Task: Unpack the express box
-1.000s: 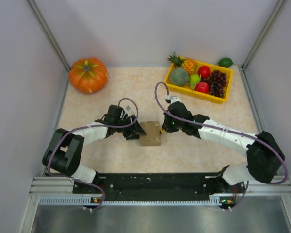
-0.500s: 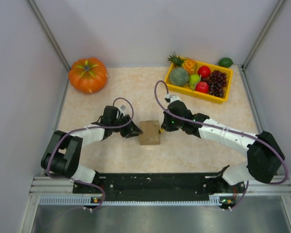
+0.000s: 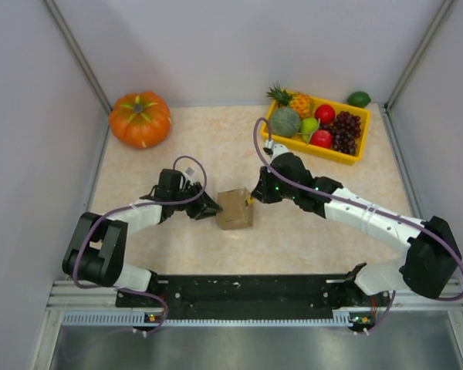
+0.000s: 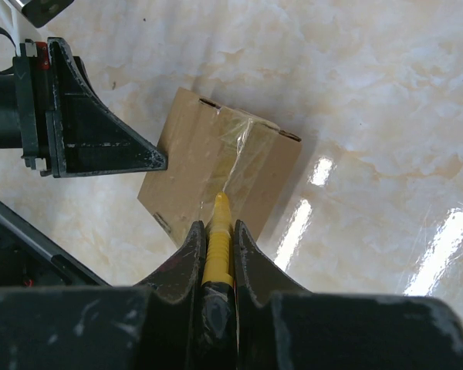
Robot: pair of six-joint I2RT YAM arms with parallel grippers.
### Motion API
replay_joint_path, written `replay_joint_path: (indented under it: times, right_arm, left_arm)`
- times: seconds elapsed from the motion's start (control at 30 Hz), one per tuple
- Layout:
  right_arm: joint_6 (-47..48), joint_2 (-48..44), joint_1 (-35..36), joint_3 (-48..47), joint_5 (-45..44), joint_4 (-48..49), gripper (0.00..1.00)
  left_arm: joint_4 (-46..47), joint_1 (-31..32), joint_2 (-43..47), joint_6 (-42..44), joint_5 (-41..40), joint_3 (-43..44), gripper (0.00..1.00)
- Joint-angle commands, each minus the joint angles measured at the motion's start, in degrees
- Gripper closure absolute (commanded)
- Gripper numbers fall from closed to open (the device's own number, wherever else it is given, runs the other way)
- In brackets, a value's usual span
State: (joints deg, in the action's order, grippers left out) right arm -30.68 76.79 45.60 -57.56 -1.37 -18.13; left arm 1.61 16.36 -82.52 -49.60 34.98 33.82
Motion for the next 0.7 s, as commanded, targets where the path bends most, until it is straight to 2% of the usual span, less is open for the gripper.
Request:
replay_joint_path:
  times: [0.0,0.37,0.67]
  right_arm:
    - [-0.97,-1.30,0.10,-2.82,3.30,2.93,1.00]
    - [-1.32,1.34,0.54,-3.08,5.41,5.30,1.00]
    - [-0.53,5.03,1.33,-7.38,6.73,6.00,1.00]
  left_arm:
    - [-1.34,-0.19,1.49,1.70,-1.76,-0.16,0.65]
    - [-7.32,-0.71,2.45,1.88,-7.11,0.37,0.66]
    - [-10.92,-1.33,2.89,1.00,-11.08,0.19,0.67]
